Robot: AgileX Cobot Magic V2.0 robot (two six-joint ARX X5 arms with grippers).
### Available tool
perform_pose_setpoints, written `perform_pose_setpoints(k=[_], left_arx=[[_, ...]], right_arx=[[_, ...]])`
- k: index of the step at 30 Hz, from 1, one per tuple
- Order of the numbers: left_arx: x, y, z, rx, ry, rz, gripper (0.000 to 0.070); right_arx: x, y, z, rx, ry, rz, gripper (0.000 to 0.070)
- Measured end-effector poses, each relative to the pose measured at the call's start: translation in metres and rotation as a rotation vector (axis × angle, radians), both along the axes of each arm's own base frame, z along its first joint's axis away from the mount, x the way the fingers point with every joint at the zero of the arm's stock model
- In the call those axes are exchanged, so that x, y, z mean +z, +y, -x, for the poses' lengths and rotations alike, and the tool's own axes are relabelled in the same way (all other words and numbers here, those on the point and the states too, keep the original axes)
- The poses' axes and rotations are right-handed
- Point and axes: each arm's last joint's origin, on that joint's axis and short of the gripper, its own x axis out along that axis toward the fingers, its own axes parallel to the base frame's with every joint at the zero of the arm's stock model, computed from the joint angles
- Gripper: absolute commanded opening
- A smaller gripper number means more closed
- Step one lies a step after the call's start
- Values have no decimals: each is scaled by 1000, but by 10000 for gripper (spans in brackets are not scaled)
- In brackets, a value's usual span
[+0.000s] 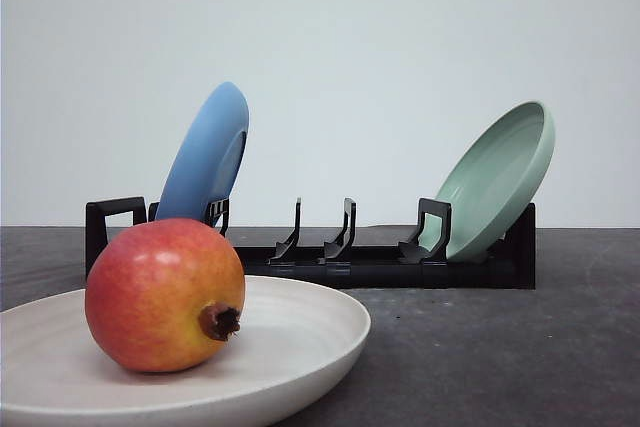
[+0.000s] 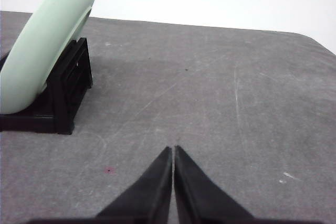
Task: Place pomegranate in white plate
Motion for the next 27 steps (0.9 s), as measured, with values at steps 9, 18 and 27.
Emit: perform_pose_setpoints(k=[9,18,27], left_arx=[[0,0,0,0,0,0,0],[0,0,0,0,0,0,0],[0,0,0,0,0,0,0]], right_arx=[[0,0,0,0,0,0,0],[0,0,0,0,0,0,0],[0,0,0,0,0,0,0]])
